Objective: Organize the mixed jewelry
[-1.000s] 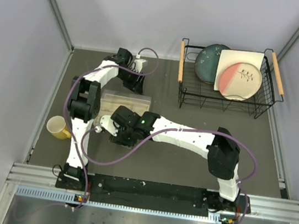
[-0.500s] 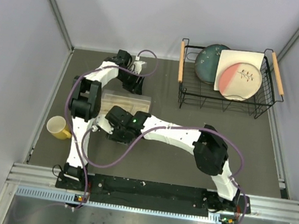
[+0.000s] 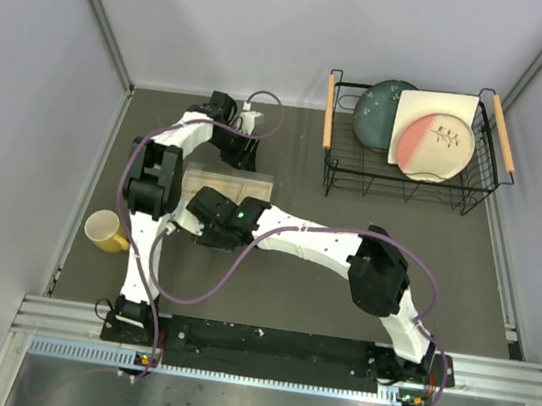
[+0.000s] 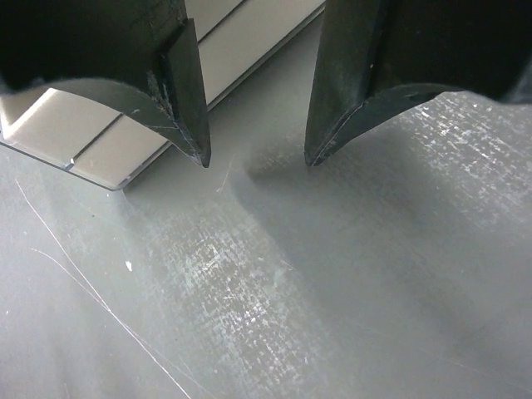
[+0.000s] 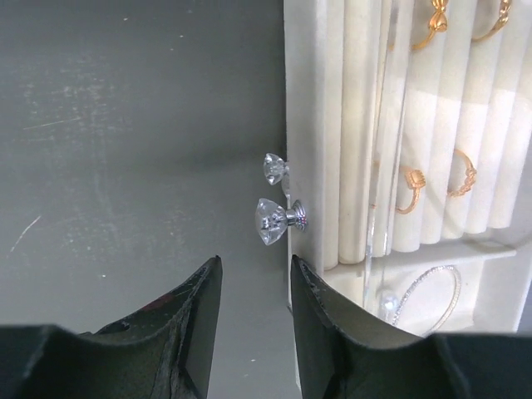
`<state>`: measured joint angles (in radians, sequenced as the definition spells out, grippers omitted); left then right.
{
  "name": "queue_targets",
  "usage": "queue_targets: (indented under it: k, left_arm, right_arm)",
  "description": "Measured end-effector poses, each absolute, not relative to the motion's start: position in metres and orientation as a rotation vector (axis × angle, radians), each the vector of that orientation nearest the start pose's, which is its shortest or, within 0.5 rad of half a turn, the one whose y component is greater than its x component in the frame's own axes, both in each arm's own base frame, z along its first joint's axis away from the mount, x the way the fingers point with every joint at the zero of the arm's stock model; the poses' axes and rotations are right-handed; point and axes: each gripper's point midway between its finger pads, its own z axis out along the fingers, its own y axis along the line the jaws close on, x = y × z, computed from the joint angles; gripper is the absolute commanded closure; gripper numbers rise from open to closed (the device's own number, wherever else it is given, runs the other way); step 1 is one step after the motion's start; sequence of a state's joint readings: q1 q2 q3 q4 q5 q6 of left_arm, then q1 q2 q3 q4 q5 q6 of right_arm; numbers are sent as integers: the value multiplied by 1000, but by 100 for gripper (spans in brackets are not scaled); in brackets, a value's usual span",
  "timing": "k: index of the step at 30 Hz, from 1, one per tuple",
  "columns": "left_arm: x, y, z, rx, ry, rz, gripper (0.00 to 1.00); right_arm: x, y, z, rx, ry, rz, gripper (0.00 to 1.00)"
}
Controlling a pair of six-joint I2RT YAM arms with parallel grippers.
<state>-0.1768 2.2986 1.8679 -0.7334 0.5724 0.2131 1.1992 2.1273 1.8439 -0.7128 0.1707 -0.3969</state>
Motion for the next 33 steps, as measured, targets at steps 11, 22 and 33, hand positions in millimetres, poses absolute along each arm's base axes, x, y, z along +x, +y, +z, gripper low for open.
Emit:
queue_targets:
  k: [11, 22, 33]
  left_arm:
    - [472, -173, 39, 663, 2540, -780, 43]
    - [490, -171, 41, 665, 2483, -721, 40]
    - [513, -170, 81, 656, 2421, -659, 33]
  right_arm:
    - [252, 452, 106, -1742, 1811, -35, 60]
    - [274, 440, 94, -1656, 1889, -102, 54]
    - [266, 410, 88, -1560, 1993, -65, 39]
